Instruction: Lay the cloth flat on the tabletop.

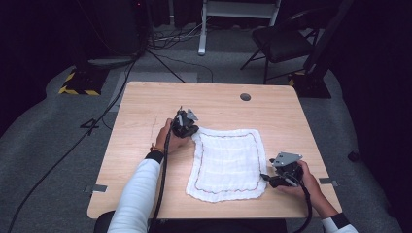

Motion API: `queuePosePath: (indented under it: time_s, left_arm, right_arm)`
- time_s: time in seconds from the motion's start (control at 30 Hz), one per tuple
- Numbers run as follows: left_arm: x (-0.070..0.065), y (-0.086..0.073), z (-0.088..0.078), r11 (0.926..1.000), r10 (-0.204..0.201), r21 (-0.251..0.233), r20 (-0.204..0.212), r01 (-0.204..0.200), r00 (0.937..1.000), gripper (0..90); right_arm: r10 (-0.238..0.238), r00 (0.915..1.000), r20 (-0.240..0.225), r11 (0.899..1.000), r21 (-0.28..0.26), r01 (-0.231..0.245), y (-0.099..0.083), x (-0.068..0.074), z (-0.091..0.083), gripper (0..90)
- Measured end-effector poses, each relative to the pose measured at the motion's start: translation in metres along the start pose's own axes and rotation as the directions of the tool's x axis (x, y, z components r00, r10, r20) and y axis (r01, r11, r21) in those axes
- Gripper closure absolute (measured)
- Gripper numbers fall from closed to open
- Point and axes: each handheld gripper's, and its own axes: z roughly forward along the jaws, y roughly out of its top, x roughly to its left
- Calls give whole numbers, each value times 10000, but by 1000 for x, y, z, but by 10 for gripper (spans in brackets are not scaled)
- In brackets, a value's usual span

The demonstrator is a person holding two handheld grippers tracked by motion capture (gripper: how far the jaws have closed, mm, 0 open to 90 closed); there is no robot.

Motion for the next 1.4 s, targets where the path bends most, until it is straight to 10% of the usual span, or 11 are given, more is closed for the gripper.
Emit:
queuePosePath:
  time_s: [0.3, 0.43, 0.7, 1.07, 1.4]
  left_arm:
    - [-12, 5, -23, 9934, -557, -994, 174, 571, 9983, 549]
    - [-49, 11, -31, 9937, 67, -1125, 893, 34, 9960, 358]
    - [-111, -12, -37, 9885, 1514, -286, 1476, -1488, 9774, 293]
    - [-105, -52, -51, 9955, 844, 300, 1629, -904, 9830, 285]
    - [-109, -56, -64, 9966, 796, 99, 1259, -815, 9889, 254]
  right_arm:
    - [81, 9993, 362, 10000, -44, -79, 0, -1, -2, 310]
    - [153, 9995, 274, 9971, -745, -132, 4, 5, -12, 338]
    - [-423, 9988, -240, 9974, -594, 408, 5, 26, -13, 319]
    - [-255, 9994, -240, 9996, -85, 253, -13, 27, -18, 287]
    - [27, 9992, -404, 9997, -237, -36, -18, 22, -29, 305]
